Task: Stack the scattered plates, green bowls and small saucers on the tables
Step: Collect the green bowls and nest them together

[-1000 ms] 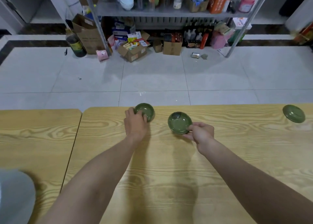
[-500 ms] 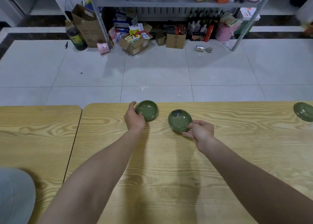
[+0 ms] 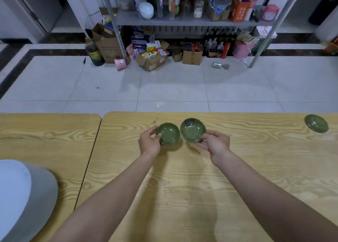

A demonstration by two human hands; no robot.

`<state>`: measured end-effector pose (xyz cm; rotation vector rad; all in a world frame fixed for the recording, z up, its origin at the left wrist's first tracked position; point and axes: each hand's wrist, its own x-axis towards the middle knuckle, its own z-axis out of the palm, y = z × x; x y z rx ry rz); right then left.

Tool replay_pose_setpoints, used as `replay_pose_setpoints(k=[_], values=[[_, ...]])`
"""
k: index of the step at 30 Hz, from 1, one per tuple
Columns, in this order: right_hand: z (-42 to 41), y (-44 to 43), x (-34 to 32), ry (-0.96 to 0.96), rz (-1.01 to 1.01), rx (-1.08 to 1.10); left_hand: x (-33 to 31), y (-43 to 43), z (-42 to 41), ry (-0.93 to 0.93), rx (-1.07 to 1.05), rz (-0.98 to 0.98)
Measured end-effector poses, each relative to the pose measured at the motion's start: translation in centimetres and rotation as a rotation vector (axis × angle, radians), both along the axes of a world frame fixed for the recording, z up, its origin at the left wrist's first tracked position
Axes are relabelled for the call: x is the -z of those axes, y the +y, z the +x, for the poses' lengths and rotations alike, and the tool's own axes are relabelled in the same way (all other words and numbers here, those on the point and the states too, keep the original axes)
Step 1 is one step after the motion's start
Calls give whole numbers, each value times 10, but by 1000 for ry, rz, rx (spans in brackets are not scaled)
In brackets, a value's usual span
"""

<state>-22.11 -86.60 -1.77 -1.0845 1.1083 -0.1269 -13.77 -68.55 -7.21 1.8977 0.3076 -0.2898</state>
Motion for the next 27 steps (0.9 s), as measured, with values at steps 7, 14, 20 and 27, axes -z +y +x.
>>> replay_pose_setpoints(k=[7,14,20,27], values=[[-61,27,-21,-55,14,28,-21,37,-66,3,48,-43],[-129,78,-32,-62,15,88,-42,74,-142,29,110,-127],[-186,131,-31,-47,19,146,-41,114,-193,80,140,-201],[-233,173,-13,1,47,211,-17,149,-233,184,192,-166]])
